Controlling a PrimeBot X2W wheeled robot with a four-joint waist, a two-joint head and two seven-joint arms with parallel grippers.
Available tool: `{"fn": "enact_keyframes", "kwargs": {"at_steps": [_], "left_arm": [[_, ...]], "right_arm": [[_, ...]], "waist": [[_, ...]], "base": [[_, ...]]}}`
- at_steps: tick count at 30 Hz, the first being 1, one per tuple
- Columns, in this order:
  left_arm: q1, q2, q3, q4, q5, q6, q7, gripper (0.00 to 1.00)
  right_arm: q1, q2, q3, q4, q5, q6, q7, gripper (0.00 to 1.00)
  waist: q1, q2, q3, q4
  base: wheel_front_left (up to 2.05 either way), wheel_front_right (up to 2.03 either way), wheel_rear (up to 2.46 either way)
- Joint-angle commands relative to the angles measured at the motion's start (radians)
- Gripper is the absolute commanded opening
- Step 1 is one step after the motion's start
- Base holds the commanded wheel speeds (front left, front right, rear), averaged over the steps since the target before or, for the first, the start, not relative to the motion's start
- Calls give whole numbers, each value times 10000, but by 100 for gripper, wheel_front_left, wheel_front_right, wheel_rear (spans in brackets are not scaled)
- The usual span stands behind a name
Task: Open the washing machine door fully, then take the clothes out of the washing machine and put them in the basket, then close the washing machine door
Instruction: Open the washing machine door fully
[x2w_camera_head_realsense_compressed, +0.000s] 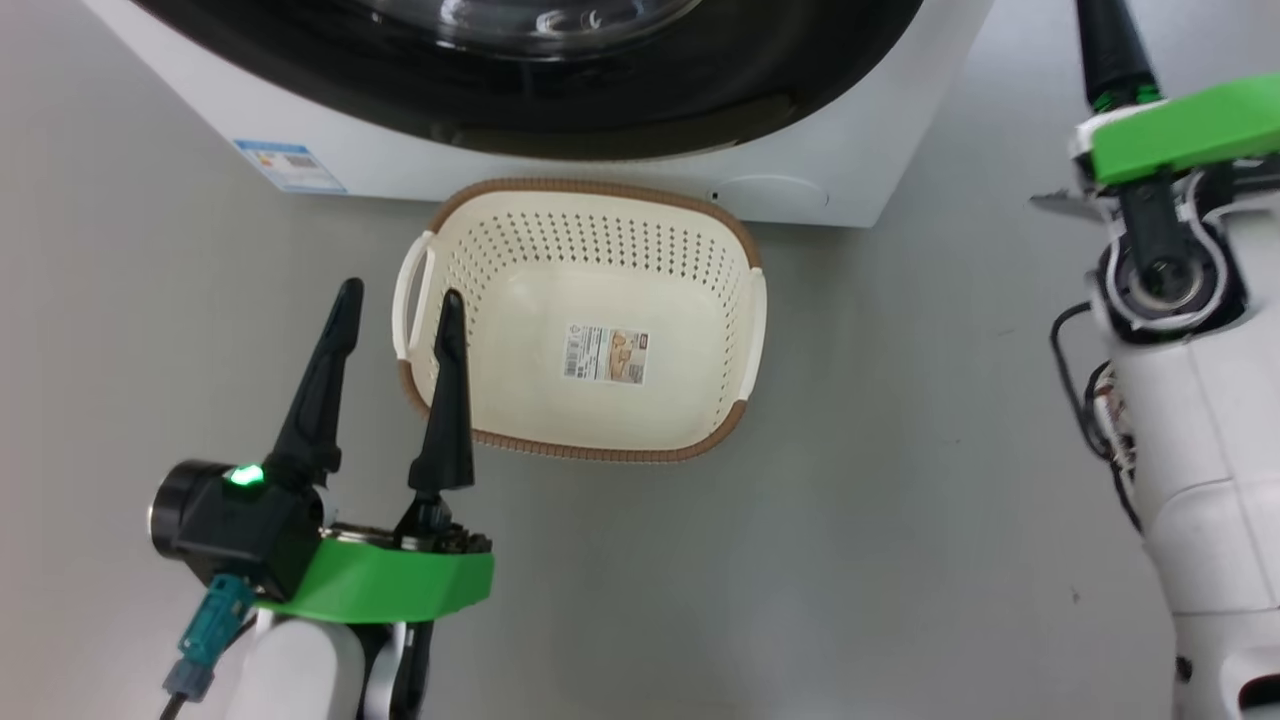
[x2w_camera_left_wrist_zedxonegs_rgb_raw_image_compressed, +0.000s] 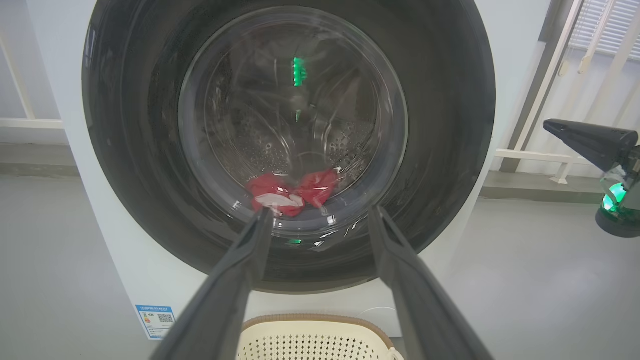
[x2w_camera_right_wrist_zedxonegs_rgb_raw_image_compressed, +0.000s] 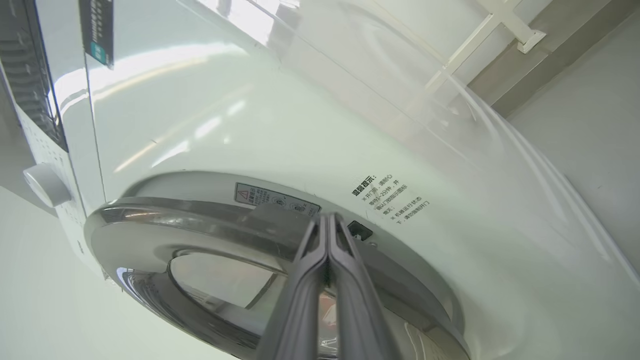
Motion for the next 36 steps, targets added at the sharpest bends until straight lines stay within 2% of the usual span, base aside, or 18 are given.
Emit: {"fn": "enact_keyframes", "kwargs": {"at_steps": [1, 13, 36], "left_arm": [[-216, 143, 202, -281, 0, 41, -49, 100], [-757, 143, -86, -405, 260, 28, -49, 100], [-1006, 143, -152, -545, 128, 37, -49, 100]], "right_arm": [[-353, -6, 13, -315, 241, -6, 164, 0], [-1809, -325, -203, -45, 2185, -6, 2607, 0], [-3651, -304, 156, 1055, 2880, -6, 5060, 0]], "waist": [[0, -1, 351, 208], [0, -1, 1153, 410], [0, -1, 1981, 554]], "base": [[0, 0, 0], [0, 0, 0], [0, 0, 0]]}}
